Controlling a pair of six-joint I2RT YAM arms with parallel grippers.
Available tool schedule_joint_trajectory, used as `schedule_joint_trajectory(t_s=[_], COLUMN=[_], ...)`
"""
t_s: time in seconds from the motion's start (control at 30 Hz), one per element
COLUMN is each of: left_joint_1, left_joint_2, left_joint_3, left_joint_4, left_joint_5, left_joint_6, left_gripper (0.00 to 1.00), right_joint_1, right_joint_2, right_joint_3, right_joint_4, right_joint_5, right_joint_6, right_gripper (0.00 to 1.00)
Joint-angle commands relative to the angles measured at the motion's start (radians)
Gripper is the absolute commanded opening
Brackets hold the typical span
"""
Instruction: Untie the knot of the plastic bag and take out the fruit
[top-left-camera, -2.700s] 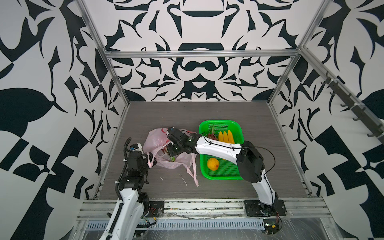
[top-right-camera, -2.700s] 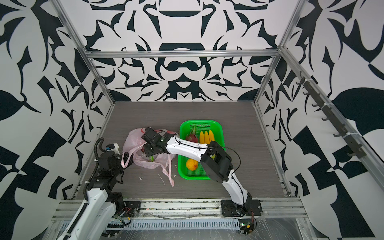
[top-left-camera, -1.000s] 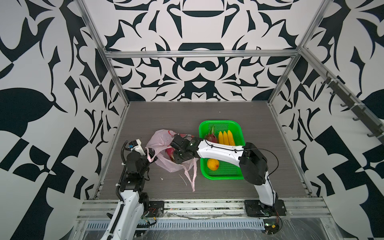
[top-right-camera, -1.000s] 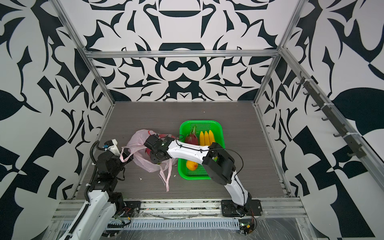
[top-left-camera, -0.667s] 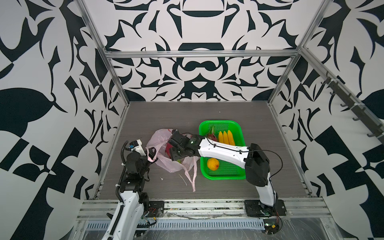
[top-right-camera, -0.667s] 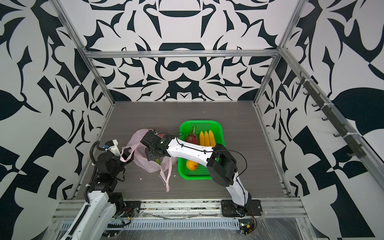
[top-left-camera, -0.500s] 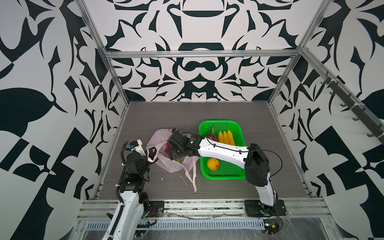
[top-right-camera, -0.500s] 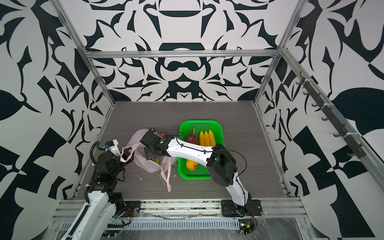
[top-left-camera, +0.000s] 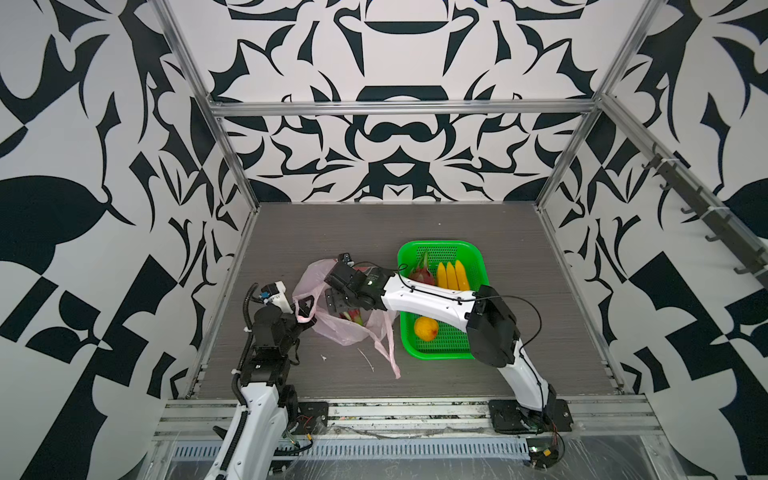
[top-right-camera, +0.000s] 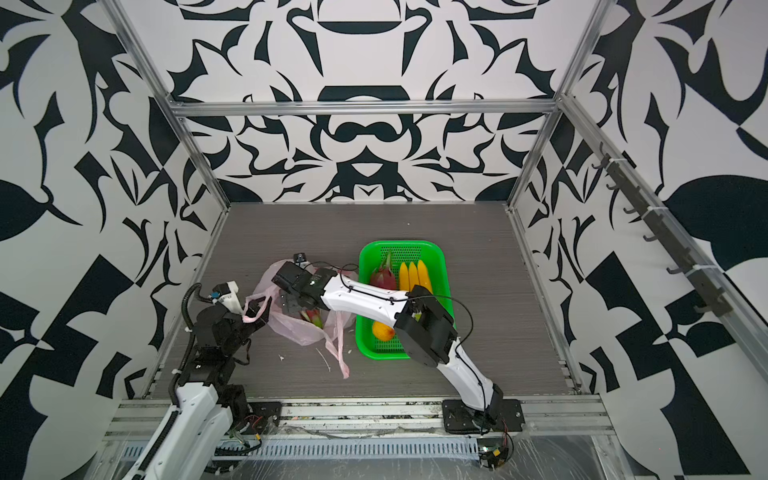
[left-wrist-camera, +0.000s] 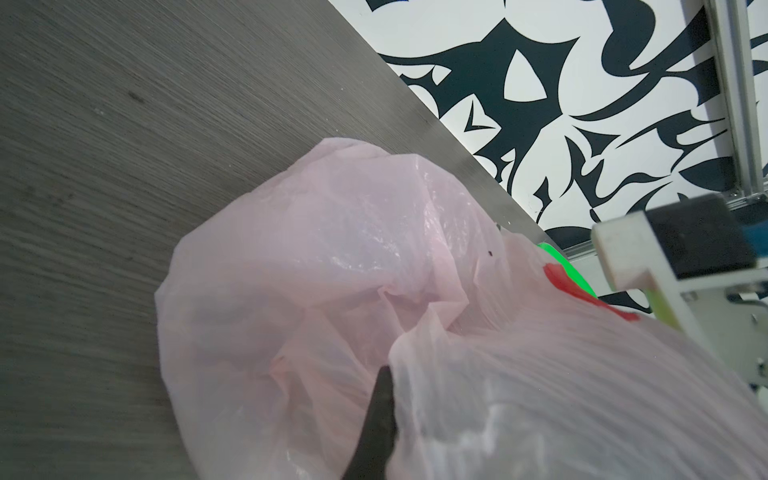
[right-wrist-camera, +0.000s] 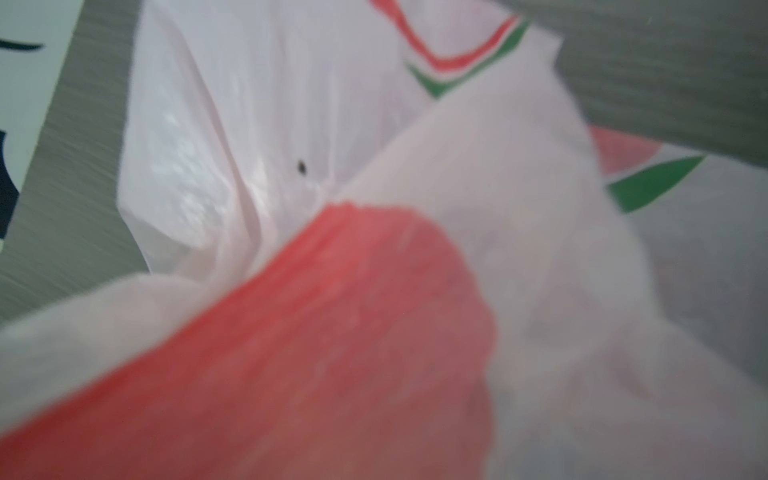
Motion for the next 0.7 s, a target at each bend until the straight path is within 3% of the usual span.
schedule_joint_trajectory(t_s=[0.0, 0.23, 0.67], left_joint_1=[0.001, 0.001, 0.002], left_joint_2=[-0.009, -0.009, -0.01], left_joint_3=[-0.017, -0.029, -0.04], left_joint_4=[0.012, 0.023, 0.03], left_joint_5=[0.017, 0.026, 0.031], left_joint_6=[0.011, 0.008, 0.007], left_gripper=[0.0, 0.0, 0.0], right_joint_1=[0.0, -0.002, -0.013], right_joint_2=[0.004, 0.052, 0.108], right_joint_3=[0.079, 0.132, 0.179], right_joint_4=[-0.049, -0.072, -0.08], right_joint_5=[0.068, 0.084, 0.081], right_joint_6=[-0.03, -0.057, -0.07], right_gripper=[0.91, 0.96, 0.96])
